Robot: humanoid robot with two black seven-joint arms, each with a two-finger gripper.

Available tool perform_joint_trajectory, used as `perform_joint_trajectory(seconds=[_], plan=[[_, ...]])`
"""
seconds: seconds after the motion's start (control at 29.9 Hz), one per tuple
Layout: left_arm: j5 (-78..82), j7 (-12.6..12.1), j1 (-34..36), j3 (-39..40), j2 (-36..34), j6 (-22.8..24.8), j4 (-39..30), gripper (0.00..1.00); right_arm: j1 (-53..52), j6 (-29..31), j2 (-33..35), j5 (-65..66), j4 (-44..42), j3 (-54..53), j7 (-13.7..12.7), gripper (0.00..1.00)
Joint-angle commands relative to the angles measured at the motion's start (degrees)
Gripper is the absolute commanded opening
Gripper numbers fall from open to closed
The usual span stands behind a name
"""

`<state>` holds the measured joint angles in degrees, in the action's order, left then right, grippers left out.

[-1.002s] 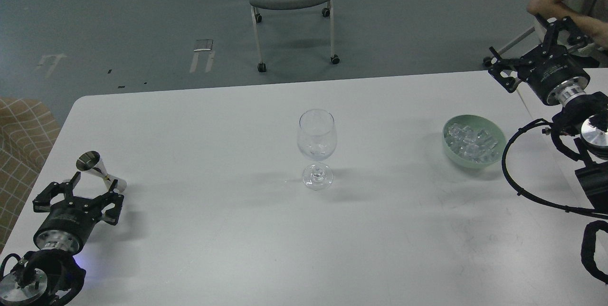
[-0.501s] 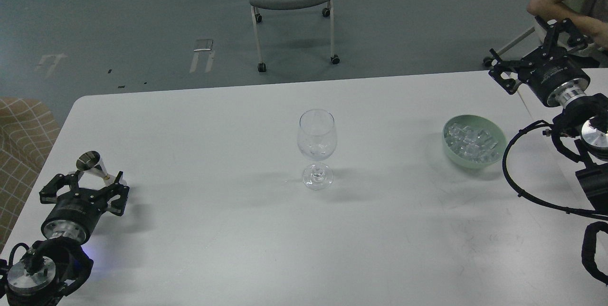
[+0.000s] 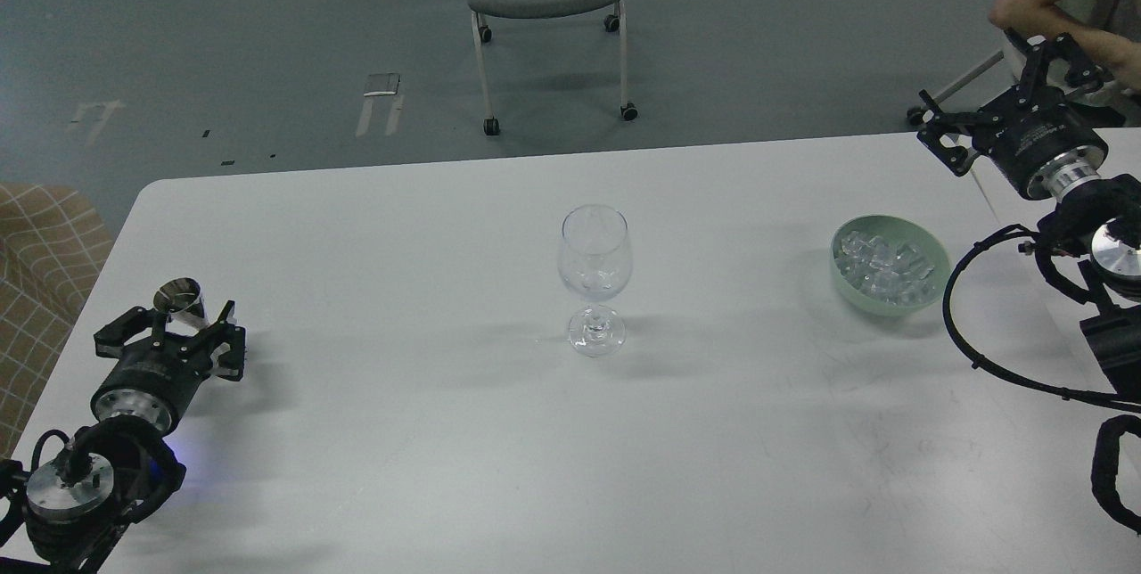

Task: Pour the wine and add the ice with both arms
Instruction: 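Close the left gripper on the silver jigger, then lift the jigger with the left gripper toward the wine glass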

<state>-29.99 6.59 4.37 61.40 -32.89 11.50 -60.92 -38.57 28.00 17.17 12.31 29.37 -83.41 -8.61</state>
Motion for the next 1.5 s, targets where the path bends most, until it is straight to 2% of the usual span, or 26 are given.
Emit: perform_joint_trajectory(seconds=[0.0,0.07,0.17,0.33,0.5,0.63,0.8,1.0,1.2,1.47], plan=[[0.20,-0.79,0.02,-0.05,0.37,-0.08,0.01,0.44,0.25,0.00,0.93,0.00,-0.10,0.00,0.00,1.00],[0.29,-1.05,0.02,-0.05,0.37,0.10,0.10,0.40,0.60,0.00,1.11,0.00,-0.10,0.00,0.00,1.00],[0.29,-2.19,0.11,0.03,0.29,0.19,0.19,0.29,0.69,0.00,1.11,0.00,-0.10,0.00,0.00,1.00],[0.20,-2.63,0.11,0.21,0.29,0.28,0.19,0.26,0.69,0.00,1.11,0.00,-0.10,0.00,0.00,1.00],[0.11,-3.07,0.02,0.83,0.29,0.28,0.19,0.00,0.69,0.00,1.20,0.00,-0.10,0.00,0.00,1.00],[0.20,-3.69,0.02,0.83,0.37,0.80,0.10,0.00,0.69,0.00,1.20,0.00,-0.10,0.00,0.00,1.00],[-0.07,-3.25,-0.42,1.70,0.90,6.68,-0.25,0.00,1.04,0.00,1.55,0.00,-0.10,0.09,0.00,1.00],[-0.42,-3.16,-0.42,3.20,0.29,6.69,-2.53,0.00,1.31,0.00,2.08,0.00,-0.02,0.09,0.00,1.00],[-0.42,0.09,-1.56,3.37,-0.50,7.04,-7.02,0.00,1.31,0.00,2.08,0.00,-0.02,0.00,0.00,1.00],[-0.07,-0.70,-1.12,2.23,-1.82,7.04,-12.99,0.00,2.54,0.00,1.99,-0.18,-0.19,-0.26,0.09,1.00]])
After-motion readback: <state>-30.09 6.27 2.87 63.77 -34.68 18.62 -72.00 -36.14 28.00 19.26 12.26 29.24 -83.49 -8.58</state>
